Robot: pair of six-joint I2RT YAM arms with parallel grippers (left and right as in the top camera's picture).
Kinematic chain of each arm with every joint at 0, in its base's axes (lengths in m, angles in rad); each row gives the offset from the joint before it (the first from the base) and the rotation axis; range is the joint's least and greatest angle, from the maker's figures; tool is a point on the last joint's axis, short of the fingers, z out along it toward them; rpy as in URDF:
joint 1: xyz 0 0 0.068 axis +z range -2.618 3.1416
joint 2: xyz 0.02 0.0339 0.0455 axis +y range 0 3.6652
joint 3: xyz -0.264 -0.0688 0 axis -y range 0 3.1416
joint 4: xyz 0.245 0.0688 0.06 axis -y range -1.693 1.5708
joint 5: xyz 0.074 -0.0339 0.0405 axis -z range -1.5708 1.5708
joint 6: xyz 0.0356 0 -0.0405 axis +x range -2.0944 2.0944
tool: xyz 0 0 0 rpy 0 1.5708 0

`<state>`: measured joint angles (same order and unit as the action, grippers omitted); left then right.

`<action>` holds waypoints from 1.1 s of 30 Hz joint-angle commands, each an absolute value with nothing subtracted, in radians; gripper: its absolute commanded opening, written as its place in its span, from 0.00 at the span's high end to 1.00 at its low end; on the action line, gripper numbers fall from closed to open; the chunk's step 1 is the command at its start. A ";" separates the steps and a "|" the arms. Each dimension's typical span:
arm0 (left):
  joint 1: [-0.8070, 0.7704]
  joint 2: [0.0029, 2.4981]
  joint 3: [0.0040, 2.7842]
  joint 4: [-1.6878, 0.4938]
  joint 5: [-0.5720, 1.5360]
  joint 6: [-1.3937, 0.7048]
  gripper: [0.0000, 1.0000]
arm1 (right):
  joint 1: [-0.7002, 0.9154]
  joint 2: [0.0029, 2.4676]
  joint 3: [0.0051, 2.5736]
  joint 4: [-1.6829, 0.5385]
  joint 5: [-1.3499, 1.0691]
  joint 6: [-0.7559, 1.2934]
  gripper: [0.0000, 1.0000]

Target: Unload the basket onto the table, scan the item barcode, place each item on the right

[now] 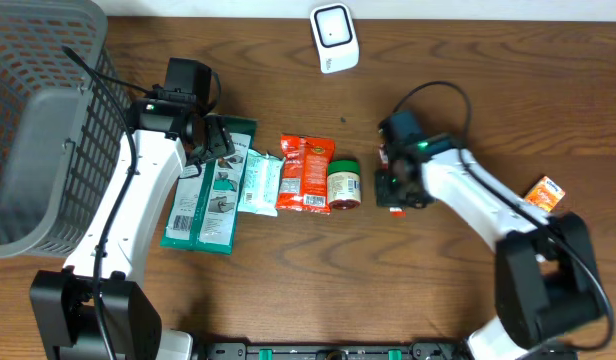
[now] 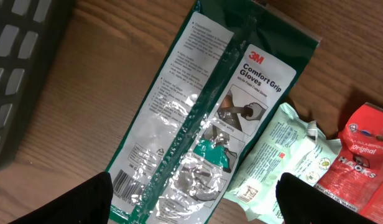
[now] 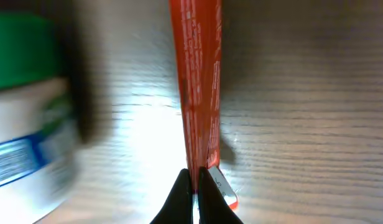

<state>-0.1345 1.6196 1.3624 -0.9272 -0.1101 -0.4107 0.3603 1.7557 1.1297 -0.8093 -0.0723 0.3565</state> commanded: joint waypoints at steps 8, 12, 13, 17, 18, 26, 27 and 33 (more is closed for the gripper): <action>-0.134 1.621 1.359 -0.929 -0.116 -0.404 0.16 | 0.162 1.708 1.055 -0.704 -0.529 0.264 0.99; -0.134 1.621 1.359 -0.930 -0.116 -0.404 0.16 | 0.107 1.708 0.973 -0.616 -0.518 0.265 0.99; -0.134 1.621 1.359 -0.930 -0.116 -0.404 0.16 | 0.094 1.708 0.946 -0.589 -0.509 0.265 0.99; -0.134 1.621 1.359 -0.930 -0.116 -0.404 0.16 | 0.074 1.708 0.876 -0.514 -0.428 0.265 0.99; -0.134 1.621 1.359 -0.930 -0.116 -0.404 0.16 | 0.073 1.708 0.873 -0.512 -0.418 0.265 0.99; -0.134 1.621 1.359 -0.930 -0.116 -0.404 0.16 | 0.133 1.681 0.987 -0.613 -0.419 0.206 0.78; -0.134 1.621 1.359 -0.930 -0.116 -0.404 0.16 | 0.150 1.679 1.006 -0.628 -0.414 0.193 0.76; -0.134 1.621 1.359 -0.930 -0.116 -0.404 0.16 | 0.316 1.682 1.048 -0.644 -0.169 0.182 0.68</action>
